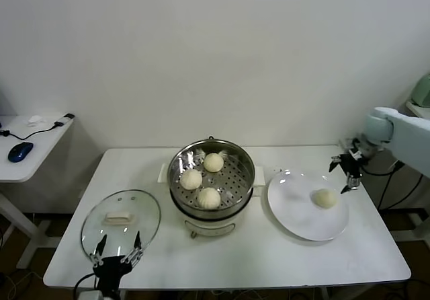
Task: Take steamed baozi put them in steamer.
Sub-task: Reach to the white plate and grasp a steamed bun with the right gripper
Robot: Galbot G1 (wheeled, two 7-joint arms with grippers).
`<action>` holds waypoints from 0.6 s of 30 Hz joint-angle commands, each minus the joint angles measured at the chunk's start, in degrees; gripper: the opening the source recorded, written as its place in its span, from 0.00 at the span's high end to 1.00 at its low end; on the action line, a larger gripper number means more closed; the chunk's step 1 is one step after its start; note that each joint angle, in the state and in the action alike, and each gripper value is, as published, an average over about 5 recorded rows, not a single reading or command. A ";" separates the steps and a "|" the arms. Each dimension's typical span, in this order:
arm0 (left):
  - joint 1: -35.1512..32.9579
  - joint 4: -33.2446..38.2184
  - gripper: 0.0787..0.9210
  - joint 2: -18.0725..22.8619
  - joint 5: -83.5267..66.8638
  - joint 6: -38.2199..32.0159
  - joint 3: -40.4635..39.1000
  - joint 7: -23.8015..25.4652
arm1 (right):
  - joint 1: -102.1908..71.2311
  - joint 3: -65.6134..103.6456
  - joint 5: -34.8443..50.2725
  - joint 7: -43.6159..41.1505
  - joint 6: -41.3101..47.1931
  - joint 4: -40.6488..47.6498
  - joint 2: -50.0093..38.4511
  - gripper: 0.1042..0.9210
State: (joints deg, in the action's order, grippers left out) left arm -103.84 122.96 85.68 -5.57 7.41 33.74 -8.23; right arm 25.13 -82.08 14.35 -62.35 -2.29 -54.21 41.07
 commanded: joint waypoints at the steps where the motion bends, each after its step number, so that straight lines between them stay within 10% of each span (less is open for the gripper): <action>1: -0.48 0.05 0.12 0.38 0.13 -0.26 0.17 -0.06 | -16.42 14.55 -5.24 1.85 3.91 10.27 5.79 0.12; 18: -0.81 0.72 0.12 0.27 0.14 -0.25 0.00 -0.01 | -9.57 10.51 -5.23 -0.26 3.88 7.92 6.24 0.26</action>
State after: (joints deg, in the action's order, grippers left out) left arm -104.47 123.17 86.15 -5.46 7.09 33.87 -8.29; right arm 11.60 -69.14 8.56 -61.15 0.86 -45.18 46.87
